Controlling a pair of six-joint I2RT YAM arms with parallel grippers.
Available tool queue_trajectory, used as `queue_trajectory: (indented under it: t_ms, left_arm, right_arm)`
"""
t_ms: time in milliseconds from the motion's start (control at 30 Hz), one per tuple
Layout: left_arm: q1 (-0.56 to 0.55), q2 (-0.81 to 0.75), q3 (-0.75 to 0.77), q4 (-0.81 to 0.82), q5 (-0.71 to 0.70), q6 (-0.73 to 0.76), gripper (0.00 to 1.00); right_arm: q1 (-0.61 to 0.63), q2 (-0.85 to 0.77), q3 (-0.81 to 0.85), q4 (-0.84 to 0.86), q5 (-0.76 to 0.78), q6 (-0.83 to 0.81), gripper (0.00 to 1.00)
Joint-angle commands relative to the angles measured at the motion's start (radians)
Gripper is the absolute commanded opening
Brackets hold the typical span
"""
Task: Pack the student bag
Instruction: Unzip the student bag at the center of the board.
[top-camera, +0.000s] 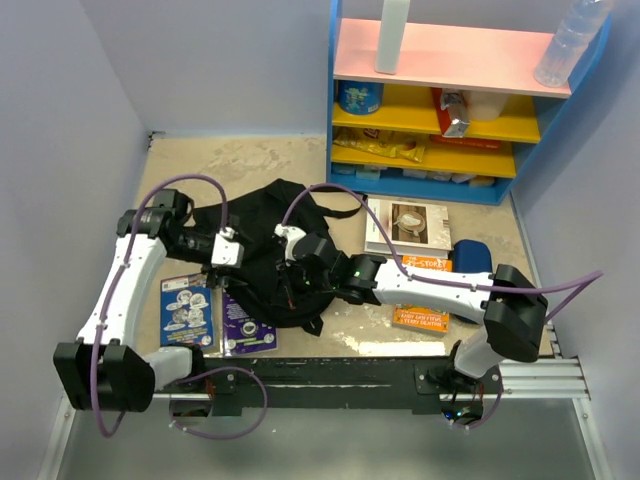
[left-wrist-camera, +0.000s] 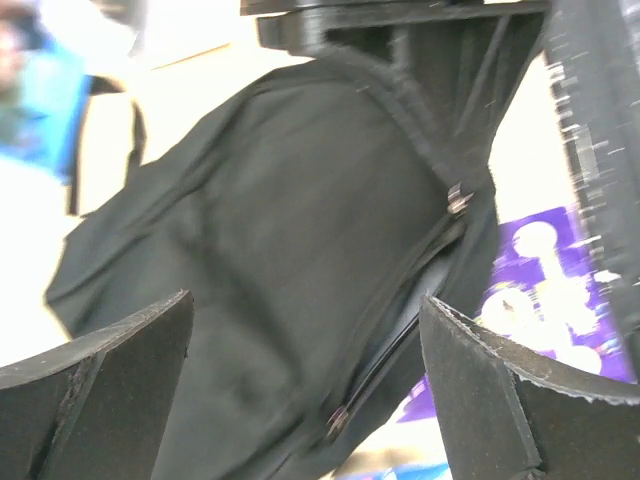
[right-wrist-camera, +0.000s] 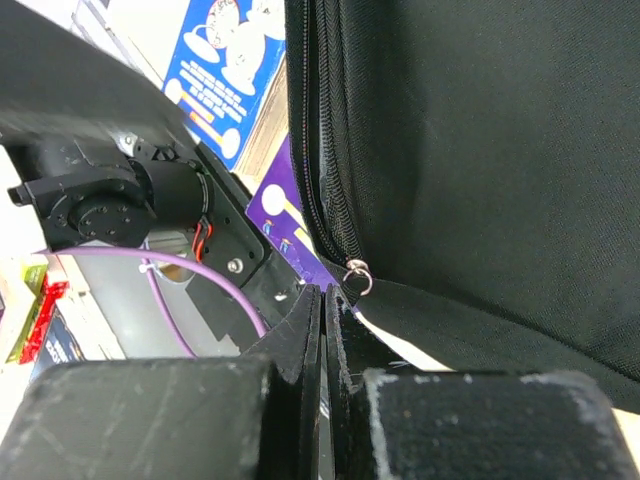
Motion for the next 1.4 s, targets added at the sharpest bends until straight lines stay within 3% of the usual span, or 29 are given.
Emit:
queue_trajectory:
  t_ms: [0, 133, 233, 267, 367, 400, 533, 633, 800, 900, 1033, 1367]
  left_arm:
    - [-0.063, 0.039, -0.067, -0.002, 0.056, -0.044, 0.96]
    - [-0.106, 0.028, -0.098, 0.031, 0.047, -0.066, 0.86]
    - [-0.156, 0.019, -0.094, 0.008, 0.034, -0.064, 0.66]
    - [-0.174, 0.018, -0.089, -0.006, 0.033, -0.066, 0.52]
    - [-0.211, 0.011, -0.091, -0.011, 0.022, -0.102, 0.24]
    - [-0.221, 0.005, -0.097, -0.012, 0.016, -0.106, 0.22]
    - [-0.244, -0.009, -0.123, -0.014, -0.033, -0.142, 0.25]
    - [-0.257, -0.033, -0.141, -0.014, -0.053, -0.167, 0.45]
    - [-0.302, -0.048, -0.201, -0.012, -0.143, -0.140, 0.58]
    - [-0.307, -0.041, -0.210, -0.011, -0.159, -0.132, 0.58]
    - [-0.307, -0.036, -0.227, 0.047, -0.173, -0.176, 0.49]
    - [-0.319, -0.006, -0.247, 0.202, -0.185, -0.288, 0.45]
  right_arm:
    - [0.007, -0.019, 0.038, -0.002, 0.024, -0.004, 0.00]
    - [0.009, -0.018, 0.021, 0.006, 0.042, 0.025, 0.00]
    - [0.007, 0.007, 0.024, 0.006, 0.070, 0.034, 0.00]
    - [0.004, 0.021, 0.030, 0.006, 0.073, 0.036, 0.00]
    - [0.003, 0.034, 0.042, 0.015, 0.070, 0.043, 0.00]
    - [0.000, 0.039, 0.045, 0.017, 0.067, 0.047, 0.00]
    - [-0.011, 0.039, 0.053, 0.015, 0.065, 0.048, 0.00]
    - [-0.023, 0.033, 0.047, 0.018, 0.064, 0.051, 0.00]
    - [-0.046, 0.022, 0.039, 0.018, 0.061, 0.048, 0.00]
    - [-0.049, 0.021, 0.045, 0.027, 0.050, 0.048, 0.00]
    - [-0.049, 0.024, 0.054, 0.030, 0.031, 0.050, 0.00]
    - [-0.051, 0.002, 0.051, 0.036, 0.013, 0.053, 0.00]
